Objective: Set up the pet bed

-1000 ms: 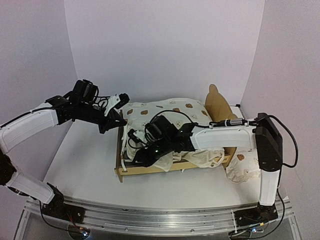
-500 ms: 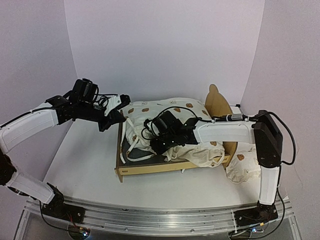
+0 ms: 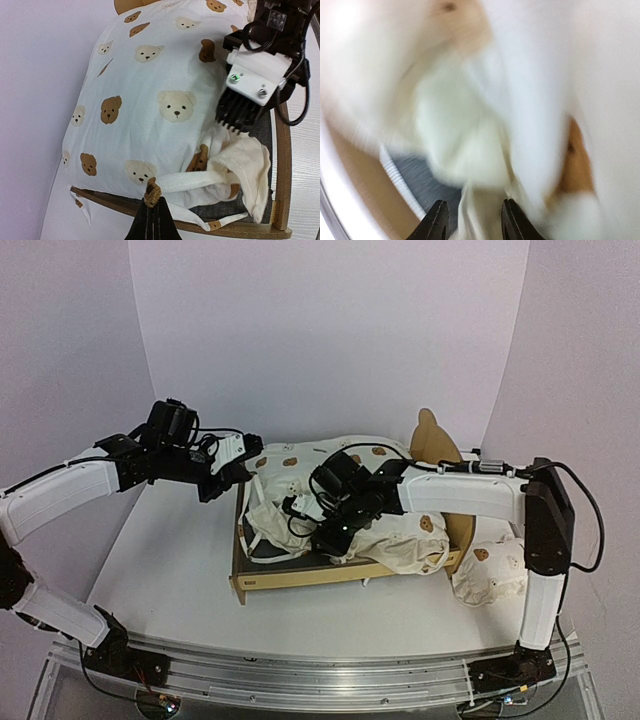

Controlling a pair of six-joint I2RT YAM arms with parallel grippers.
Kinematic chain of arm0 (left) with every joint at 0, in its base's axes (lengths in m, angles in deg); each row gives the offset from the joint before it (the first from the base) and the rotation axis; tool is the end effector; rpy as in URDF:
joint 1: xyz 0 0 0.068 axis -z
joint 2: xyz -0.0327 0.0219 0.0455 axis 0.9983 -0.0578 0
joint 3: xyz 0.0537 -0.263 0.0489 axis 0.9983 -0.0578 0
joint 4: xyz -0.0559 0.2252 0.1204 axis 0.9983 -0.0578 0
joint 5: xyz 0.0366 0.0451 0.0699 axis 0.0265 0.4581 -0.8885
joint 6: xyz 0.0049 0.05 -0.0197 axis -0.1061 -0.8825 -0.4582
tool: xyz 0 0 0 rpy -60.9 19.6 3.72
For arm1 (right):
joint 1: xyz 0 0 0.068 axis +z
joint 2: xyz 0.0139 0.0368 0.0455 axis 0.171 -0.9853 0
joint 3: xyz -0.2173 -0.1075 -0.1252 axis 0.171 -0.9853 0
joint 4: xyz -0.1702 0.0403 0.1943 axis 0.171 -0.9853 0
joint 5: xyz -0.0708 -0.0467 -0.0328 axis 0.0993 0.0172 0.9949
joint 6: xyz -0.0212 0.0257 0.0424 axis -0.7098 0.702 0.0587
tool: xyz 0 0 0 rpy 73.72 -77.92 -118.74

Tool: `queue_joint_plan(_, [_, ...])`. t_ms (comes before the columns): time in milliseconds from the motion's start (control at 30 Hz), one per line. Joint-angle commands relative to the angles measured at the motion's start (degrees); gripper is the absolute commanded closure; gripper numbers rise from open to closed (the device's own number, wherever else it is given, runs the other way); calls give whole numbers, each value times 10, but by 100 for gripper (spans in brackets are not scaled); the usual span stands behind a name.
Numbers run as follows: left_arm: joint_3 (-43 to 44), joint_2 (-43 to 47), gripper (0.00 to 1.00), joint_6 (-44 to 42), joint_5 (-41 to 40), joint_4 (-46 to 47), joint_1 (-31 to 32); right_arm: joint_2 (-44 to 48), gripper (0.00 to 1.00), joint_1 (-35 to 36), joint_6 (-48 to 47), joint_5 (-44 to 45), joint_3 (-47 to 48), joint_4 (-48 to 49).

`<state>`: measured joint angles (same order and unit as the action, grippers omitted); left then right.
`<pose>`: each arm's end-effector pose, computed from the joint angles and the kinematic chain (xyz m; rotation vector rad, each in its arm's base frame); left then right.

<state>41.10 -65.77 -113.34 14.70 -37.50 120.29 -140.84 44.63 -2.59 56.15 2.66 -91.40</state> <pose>0.2423 -0.1742 0.3254 1.4817 1.5651 -0.2354 0.2523 0.3517 0.2296 -1.5133 2.0514 0.2054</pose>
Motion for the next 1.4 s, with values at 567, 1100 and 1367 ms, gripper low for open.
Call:
queue_joint_plan(567, [-15,-33,100,-13,-46,82,1,-90,78,48,-158,-200,164,-30])
queue_joint_plan(1100, [-35,-40,100,1,-69,119,1,-132,73,48,-197,-99,152,22])
queue_joint_plan(1367, [-41,-44,100,1,-76,126,1,-161,70,48,-234,-67,143,7])
